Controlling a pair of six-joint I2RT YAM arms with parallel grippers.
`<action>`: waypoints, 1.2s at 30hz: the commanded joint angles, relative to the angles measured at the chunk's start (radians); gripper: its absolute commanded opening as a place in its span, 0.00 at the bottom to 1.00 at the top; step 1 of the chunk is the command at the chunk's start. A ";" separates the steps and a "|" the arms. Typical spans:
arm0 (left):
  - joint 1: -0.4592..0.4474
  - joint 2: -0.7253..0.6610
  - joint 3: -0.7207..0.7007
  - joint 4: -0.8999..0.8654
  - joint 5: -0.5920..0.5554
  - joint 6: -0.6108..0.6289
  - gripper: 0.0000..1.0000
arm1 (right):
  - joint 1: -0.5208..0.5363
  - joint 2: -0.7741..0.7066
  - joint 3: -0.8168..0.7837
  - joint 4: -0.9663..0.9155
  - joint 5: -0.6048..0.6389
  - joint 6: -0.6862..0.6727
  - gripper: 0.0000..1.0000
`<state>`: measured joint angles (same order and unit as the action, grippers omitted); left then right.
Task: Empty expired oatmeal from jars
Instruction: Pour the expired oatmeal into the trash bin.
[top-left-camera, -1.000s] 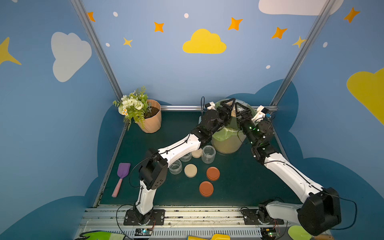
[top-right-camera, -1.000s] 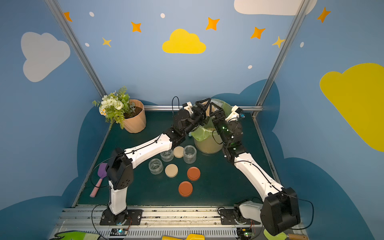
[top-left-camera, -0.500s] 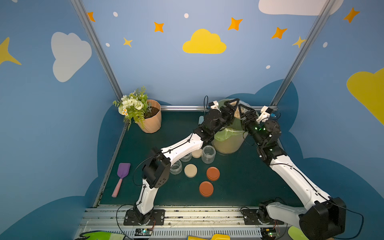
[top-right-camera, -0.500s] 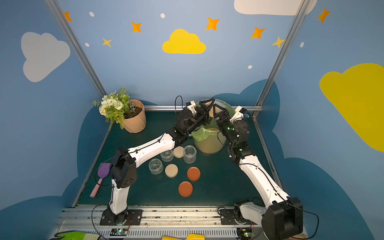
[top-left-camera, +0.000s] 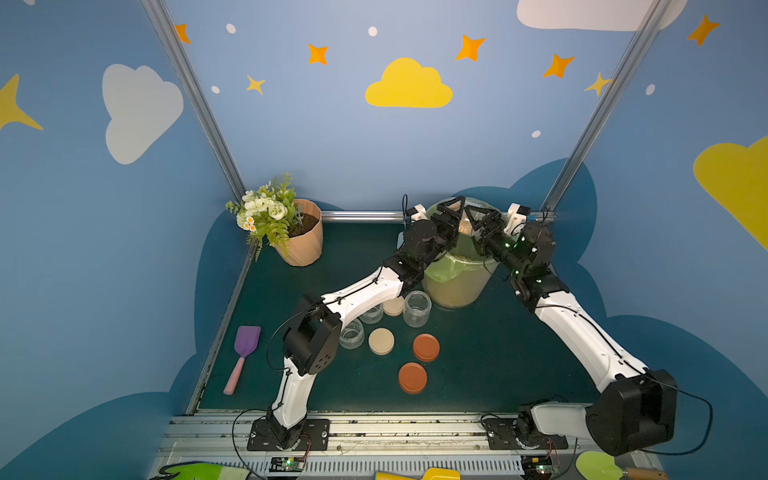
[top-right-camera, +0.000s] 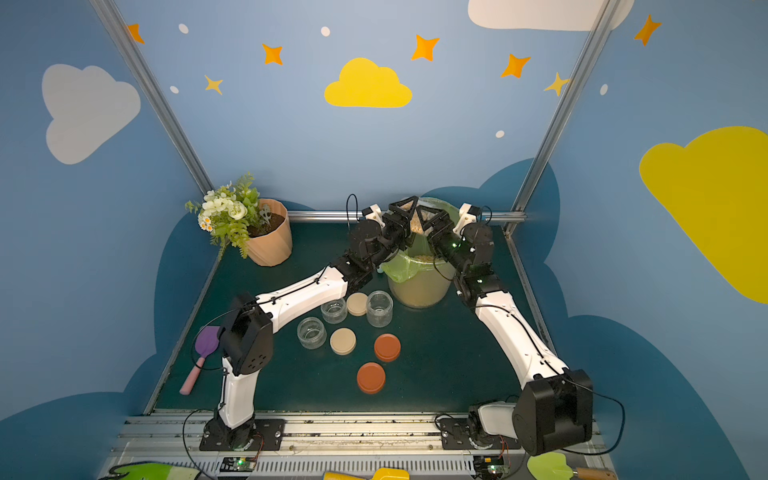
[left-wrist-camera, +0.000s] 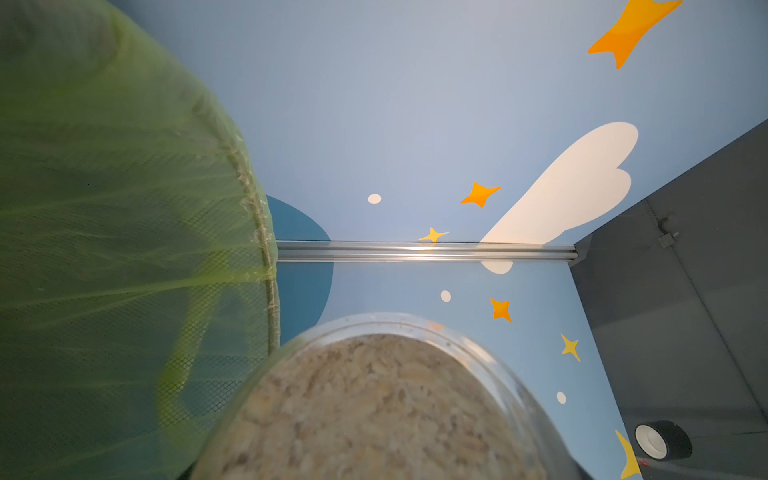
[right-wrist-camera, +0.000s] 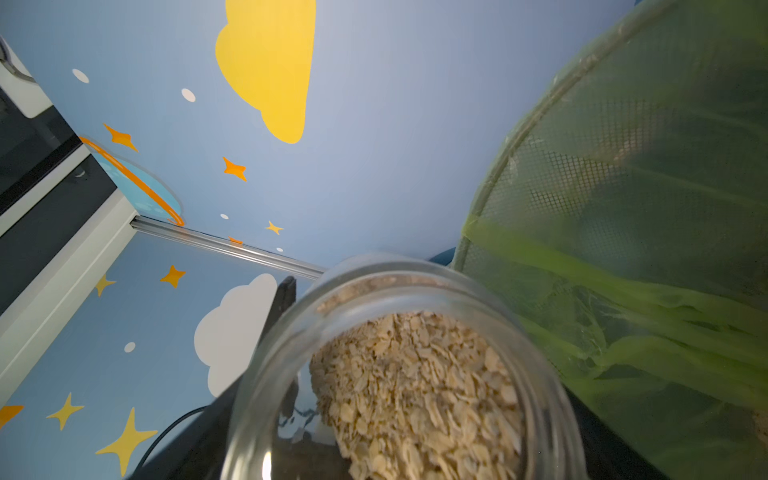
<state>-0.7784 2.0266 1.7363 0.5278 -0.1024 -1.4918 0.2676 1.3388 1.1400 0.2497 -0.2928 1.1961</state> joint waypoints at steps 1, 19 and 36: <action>0.028 -0.062 0.002 0.073 -0.116 0.081 0.03 | -0.048 0.029 0.100 -0.129 -0.036 -0.021 0.89; 0.047 -0.036 0.074 0.047 -0.184 0.116 0.03 | -0.099 0.110 0.228 -0.325 -0.091 -0.133 0.89; 0.051 -0.030 0.076 0.048 -0.181 0.120 0.03 | -0.181 0.153 0.307 -0.413 -0.181 -0.246 0.89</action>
<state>-0.7734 2.0277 1.7653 0.4660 -0.1928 -1.4322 0.1528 1.4769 1.4231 -0.1104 -0.5697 1.0080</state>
